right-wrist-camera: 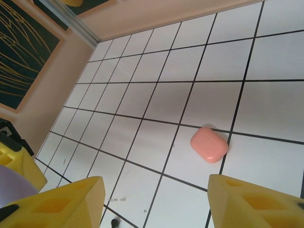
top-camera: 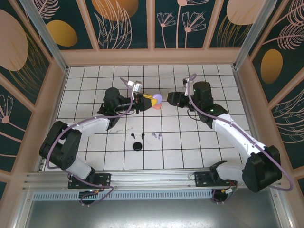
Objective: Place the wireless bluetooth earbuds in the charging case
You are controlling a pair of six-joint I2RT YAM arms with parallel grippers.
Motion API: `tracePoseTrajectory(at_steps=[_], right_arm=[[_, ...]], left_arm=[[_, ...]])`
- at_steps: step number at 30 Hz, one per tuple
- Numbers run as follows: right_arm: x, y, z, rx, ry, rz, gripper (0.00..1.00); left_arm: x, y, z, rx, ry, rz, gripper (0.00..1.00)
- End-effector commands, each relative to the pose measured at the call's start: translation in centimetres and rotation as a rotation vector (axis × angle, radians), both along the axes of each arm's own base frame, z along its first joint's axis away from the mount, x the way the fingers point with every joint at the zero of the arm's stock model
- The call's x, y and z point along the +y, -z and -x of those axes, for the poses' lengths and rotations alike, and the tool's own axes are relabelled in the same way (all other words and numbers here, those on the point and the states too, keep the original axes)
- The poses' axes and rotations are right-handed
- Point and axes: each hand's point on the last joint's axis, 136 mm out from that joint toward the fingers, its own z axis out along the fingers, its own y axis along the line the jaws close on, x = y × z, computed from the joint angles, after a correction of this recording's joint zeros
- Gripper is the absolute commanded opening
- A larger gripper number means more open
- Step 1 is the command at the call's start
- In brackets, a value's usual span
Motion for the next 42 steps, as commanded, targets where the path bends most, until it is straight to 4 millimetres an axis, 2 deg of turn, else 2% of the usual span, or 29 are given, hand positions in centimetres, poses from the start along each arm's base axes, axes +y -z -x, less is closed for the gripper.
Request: tracePoseTrajectory(at_steps=[1,9,15,19,26,30,31,33,42], right_arm=[[-0.2,-2.3,0.9,-0.049,-0.014,-0.046,0.6],[1.9,-4.3,2.9,-0.072,-0.121,-0.098,0.63],[3.9,-4.9,3.0,-0.086,-0.165,-0.085,0.63],[5.0,-4.4,2.8,-0.08,-0.177,-0.072,0.63],[4.2,-2.7,1.5,-0.06,-0.117,-0.027,0.6],[3.8,-1.8,1.6,-0.042,-0.102,-0.024,0.58],[2.8,-1.6,0.9,-0.038,-0.072,-0.023,0.58],[2.4,-1.3,0.8,-0.031,-0.061,-0.024,0.57],[2.3,-1.4,1.0,-0.028,-0.062,-0.038,0.56]], left_arm=[[0.0,-2.4,0.6,-0.067,0.023,0.039,0.0],[-0.1,-2.3,0.4,-0.067,0.025,0.038,0.0],[-0.2,-2.3,0.3,-0.064,0.026,0.036,0.0],[-0.2,-2.4,0.4,-0.065,0.03,0.036,0.0],[-0.1,-2.7,0.7,-0.07,0.032,0.036,0.0],[-0.1,-2.9,0.8,-0.073,0.034,0.037,0.0],[-0.1,-2.9,0.8,-0.075,0.035,0.038,0.0],[-0.1,-3.1,0.9,-0.079,0.036,0.04,0.0],[-0.1,-3.2,0.9,-0.082,0.036,0.04,0.0]])
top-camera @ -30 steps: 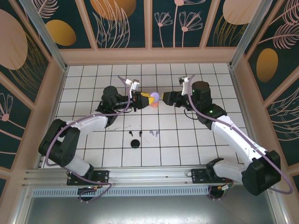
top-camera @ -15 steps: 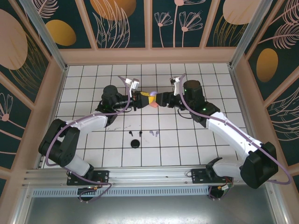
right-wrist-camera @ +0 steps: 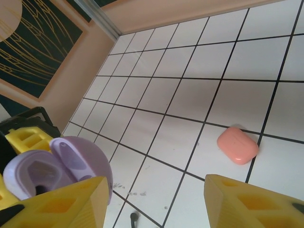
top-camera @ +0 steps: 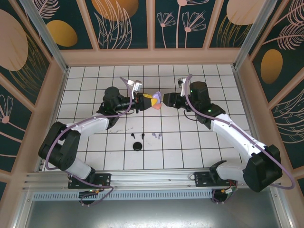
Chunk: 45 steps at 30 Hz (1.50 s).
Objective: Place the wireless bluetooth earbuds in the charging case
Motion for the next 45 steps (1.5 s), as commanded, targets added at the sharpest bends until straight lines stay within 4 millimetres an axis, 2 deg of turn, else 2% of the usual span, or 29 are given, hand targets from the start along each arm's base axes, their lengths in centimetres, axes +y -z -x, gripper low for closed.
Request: tracePoseTrajectory(at_steps=[1,8,15,33,38,44,45], right_arm=[[-0.2,-0.6,-0.2,-0.018,0.013,-0.019,0.56],[0.4,-2.3,1.5,-0.058,-0.072,-0.062,0.56],[0.9,-2.4,2.7,-0.065,-0.159,-0.082,0.48],[1.5,-1.8,2.5,-0.044,-0.194,-0.098,0.38],[1.6,-2.0,2.5,-0.049,-0.197,-0.104,0.26],[1.7,-2.6,2.6,-0.058,-0.206,-0.113,0.03],[1.7,-2.7,2.7,-0.061,-0.206,-0.114,0.01]], left_arm=[[-0.1,-2.7,0.9,-0.083,0.031,0.041,0.0],[-0.1,-2.9,1.0,-0.089,0.037,0.044,0.0],[-0.2,-3.3,1.6,-0.094,0.075,0.046,0.0],[-1.0,-3.9,2.4,-0.101,0.124,0.051,0.0],[-1.2,-3.8,2.4,-0.097,0.126,0.048,0.0],[-1.5,-3.3,2.1,-0.079,0.119,0.037,0.0],[-1.5,-3.3,2.0,-0.076,0.115,0.035,0.03]])
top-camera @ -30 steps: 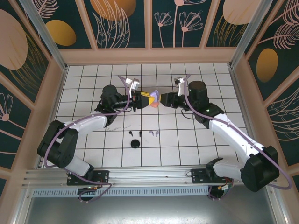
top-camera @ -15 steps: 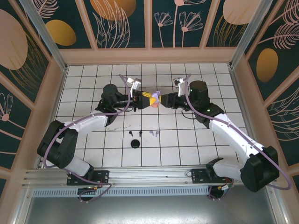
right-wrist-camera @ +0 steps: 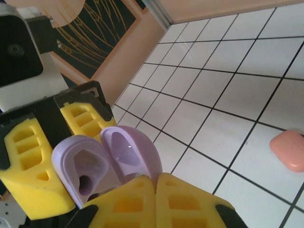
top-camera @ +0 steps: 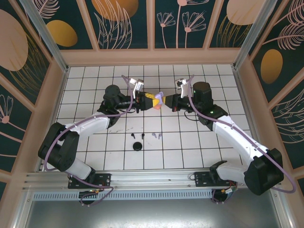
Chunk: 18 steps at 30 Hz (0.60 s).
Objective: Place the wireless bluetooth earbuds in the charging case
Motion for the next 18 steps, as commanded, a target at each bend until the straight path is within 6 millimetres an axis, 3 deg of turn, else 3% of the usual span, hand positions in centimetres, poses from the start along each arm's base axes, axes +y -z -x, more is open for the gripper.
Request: tracePoseTrajectory(at_steps=[1,6,13,16,18], right_arm=[[0.0,-0.6,-0.3,-0.032,-0.001,-0.015,0.0],[-0.8,-0.4,-1.1,-0.03,0.061,0.02,0.0],[-3.1,0.0,-2.4,-0.021,0.169,0.093,0.0],[-4.0,0.0,-2.7,-0.029,0.198,0.133,0.0],[-4.5,-0.1,-2.8,-0.04,0.209,0.163,0.0]], left_arm=[[-0.5,-1.3,0.2,-0.035,0.02,0.017,0.11],[-0.5,-1.0,-1.1,-0.022,-0.055,-0.002,0.48],[0.2,-1.1,-2.7,-0.044,-0.141,-0.056,0.7],[0.7,-0.7,-3.0,-0.05,-0.153,-0.1,0.75],[0.8,-1.5,-3.4,-0.082,-0.15,-0.124,0.78]])
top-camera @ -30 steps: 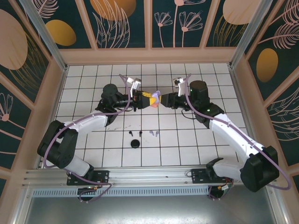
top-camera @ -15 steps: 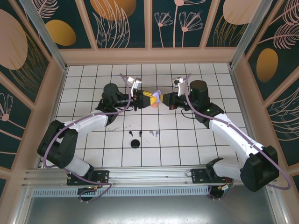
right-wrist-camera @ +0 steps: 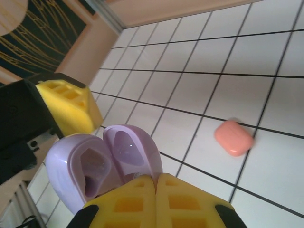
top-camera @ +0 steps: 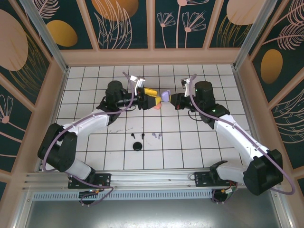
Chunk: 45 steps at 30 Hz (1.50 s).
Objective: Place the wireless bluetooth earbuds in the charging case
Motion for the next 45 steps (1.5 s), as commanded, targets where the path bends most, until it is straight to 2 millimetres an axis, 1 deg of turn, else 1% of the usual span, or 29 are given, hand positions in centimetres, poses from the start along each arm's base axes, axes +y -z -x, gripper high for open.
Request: tracePoseTrajectory(at_steps=[1,5,10,16,24,25,26,31,32,33,42,45], right_arm=[[-1.3,-2.0,-0.5,-0.072,0.036,0.062,0.0],[-1.9,-2.3,-0.7,-0.096,0.039,0.136,0.0],[-2.4,-2.7,-1.0,-0.127,0.025,0.23,0.0],[-2.5,-3.0,-1.2,-0.149,0.001,0.322,0.0],[-1.0,-2.3,-0.7,-0.167,-0.056,0.457,0.0],[-1.1,-2.0,-0.9,-0.163,-0.051,0.476,0.0],[-0.5,-1.8,-0.6,-0.166,-0.067,0.49,0.0],[0.7,-1.5,-0.1,-0.173,-0.097,0.521,0.0],[0.9,-1.4,0.0,-0.174,-0.103,0.528,0.0],[1.1,-1.4,0.0,-0.173,-0.107,0.533,0.0],[2.5,-1.5,0.4,-0.184,-0.136,0.558,0.0],[2.8,-1.5,0.6,-0.186,-0.145,0.564,0.0]], left_arm=[[0.6,-1.8,-0.5,-0.081,-0.013,-0.061,0.79],[0.3,-1.1,-0.8,-0.09,0.027,-0.162,0.81],[0.1,-0.3,-0.7,-0.088,0.098,-0.263,0.81],[-0.4,-0.4,-0.2,-0.079,0.192,-0.307,0.79],[-0.5,-0.3,0.8,-0.056,0.279,-0.319,0.77],[-0.5,-0.3,1.0,-0.055,0.287,-0.32,0.76],[-0.5,-0.2,1.0,-0.051,0.29,-0.324,0.76],[-0.4,-0.1,1.3,-0.041,0.299,-0.334,0.76],[-0.6,0.9,0.9,-0.015,0.305,-0.345,0.75],[-0.6,1.1,0.9,-0.009,0.308,-0.347,0.75],[-0.9,2.1,0.9,0.013,0.32,-0.357,0.74],[-0.9,2.1,1.0,0.013,0.325,-0.355,0.73]])
